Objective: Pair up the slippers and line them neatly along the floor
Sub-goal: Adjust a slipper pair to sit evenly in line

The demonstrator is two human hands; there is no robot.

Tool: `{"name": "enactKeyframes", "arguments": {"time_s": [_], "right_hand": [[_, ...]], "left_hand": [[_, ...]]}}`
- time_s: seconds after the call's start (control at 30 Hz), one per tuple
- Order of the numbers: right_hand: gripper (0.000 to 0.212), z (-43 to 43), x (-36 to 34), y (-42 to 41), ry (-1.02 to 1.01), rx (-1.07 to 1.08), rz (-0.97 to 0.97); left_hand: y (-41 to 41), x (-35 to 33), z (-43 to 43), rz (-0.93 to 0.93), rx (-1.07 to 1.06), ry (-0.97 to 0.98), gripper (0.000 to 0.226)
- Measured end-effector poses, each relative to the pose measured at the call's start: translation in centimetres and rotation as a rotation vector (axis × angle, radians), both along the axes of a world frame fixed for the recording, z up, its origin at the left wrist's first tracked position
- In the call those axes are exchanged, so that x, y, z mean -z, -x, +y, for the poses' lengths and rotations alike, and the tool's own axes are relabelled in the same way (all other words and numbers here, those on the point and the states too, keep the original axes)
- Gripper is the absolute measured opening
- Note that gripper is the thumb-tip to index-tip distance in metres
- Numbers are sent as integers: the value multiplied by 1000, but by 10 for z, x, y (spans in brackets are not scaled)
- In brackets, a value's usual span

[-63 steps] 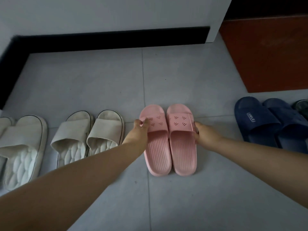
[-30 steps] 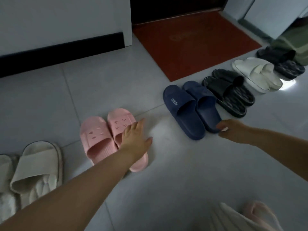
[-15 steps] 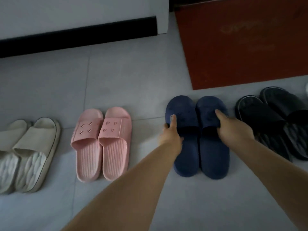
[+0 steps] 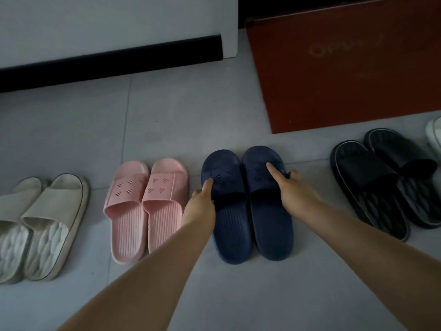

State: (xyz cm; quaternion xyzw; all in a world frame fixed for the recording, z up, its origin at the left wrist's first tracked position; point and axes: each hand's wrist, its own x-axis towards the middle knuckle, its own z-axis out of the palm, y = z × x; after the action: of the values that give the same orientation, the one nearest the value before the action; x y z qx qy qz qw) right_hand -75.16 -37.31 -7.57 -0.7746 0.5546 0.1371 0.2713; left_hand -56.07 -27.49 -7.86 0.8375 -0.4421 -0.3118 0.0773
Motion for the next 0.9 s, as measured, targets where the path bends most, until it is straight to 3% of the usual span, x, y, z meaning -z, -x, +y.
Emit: {"name": "enactKeyframes", "arguments": {"time_s": [0.3,0.37,0.57,0.7,0.8,0.9], "right_hand": [[87,28,-40,10,-109,81,-66],[80,43,-63,26,-157,79,-117],[56,62,-157,125,-322,44,92],[45,46,-188,182,-226,76,235],[37,15,-165,216,-117,79,280],[63,-26,-120,246,-44,110,258]], "left_hand": [[-7,-5,-1,13,50,-61,67],[-9,-15,0,36,64,-81,68],[-15,-64,9,99,156,-55,69],[3,-88,-10,50,226,-41,71],[45,-88,-32,59,332,97,56],[112,-68,-50,156,424,164,44]]}}
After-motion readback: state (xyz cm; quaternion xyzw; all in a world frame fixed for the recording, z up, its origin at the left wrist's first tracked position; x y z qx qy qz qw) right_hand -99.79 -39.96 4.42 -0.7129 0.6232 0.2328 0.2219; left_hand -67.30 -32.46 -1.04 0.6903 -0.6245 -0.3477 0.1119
